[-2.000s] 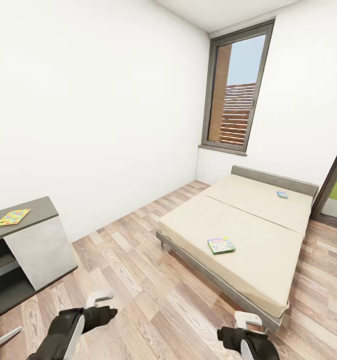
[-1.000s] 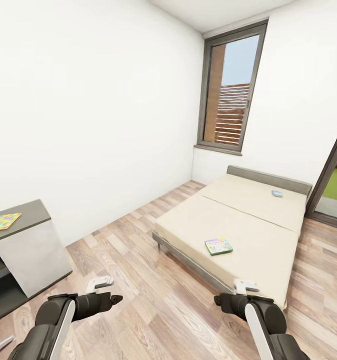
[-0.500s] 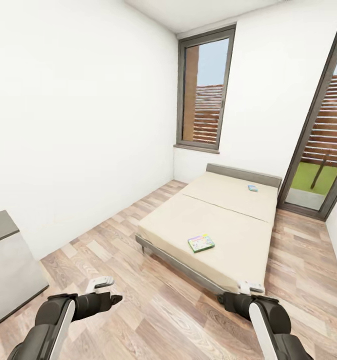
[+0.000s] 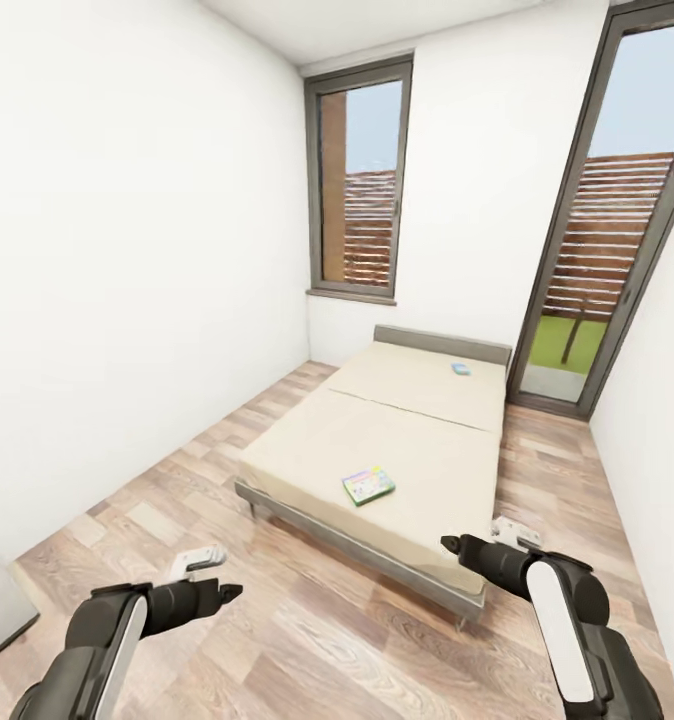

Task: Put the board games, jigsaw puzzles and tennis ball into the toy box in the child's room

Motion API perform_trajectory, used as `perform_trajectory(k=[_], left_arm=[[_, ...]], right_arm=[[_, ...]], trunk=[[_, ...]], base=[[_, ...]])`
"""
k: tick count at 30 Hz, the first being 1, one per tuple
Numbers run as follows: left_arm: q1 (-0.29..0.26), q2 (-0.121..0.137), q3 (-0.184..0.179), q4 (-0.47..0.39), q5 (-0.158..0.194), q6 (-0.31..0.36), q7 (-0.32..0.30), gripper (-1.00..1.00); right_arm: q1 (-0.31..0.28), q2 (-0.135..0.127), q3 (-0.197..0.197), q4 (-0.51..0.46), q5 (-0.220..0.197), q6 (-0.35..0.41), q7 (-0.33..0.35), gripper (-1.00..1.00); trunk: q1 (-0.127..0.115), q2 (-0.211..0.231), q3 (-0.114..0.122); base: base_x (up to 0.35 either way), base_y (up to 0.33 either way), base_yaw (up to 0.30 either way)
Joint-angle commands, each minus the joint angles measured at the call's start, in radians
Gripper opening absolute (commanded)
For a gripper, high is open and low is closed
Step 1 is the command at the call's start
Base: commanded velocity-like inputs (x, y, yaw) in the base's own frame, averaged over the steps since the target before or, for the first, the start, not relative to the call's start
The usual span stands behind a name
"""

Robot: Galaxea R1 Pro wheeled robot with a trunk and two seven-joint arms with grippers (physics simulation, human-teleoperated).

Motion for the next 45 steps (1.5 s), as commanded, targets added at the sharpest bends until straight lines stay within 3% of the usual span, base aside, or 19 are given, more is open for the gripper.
perform_trajectory(k=[1,6,10,16,37,45], left_arm=[[-0.001,0.0,0.001,-0.003,0.001,0.005,-0.003,1.0],[-0.007,-0.001,0.001,-0.005,0.001,0.006,-0.004,1.0],[-0.053,0.0,0.0,-0.005,0.0,0.008,-0.008,1.0],[-0.075,-0.003,0.0,-0.004,0.001,0.01,-0.009,1.0],[-0.08,0.0,0.0,-0.005,0.001,0.01,-0.009,1.0],[-0.079,0.0,0.0,-0.006,0.001,0.01,-0.009,1.0]], right_arm=[[-0.008,0.001,-0.003,0.002,-0.013,0.002,-0.009,1.0],[-0.018,-0.002,-0.006,0.001,-0.017,0.002,-0.009,1.0],[-0.02,-0.006,-0.007,0.001,-0.017,0.002,-0.009,1.0],[-0.021,-0.008,-0.007,0.0,-0.017,0.001,-0.009,1.0],[-0.019,-0.008,-0.005,0.001,-0.017,-0.002,-0.009,1.0],[-0.019,-0.008,-0.006,0.0,-0.017,-0.003,-0.009,1.0]], trunk=[[0.001,-0.002,-0.002],[0.001,-0.002,-0.002],[0.001,-0.002,-0.003],[0.001,-0.002,-0.006],[0.001,-0.002,-0.008],[0.001,-0.002,-0.008]], base=[[0.184,0.128,-0.28],[0.079,0.053,-0.247],[0.024,0.011,-0.089],[0.138,0.101,-0.181],[0.231,0.221,-0.272],[0.274,0.219,-0.09]])
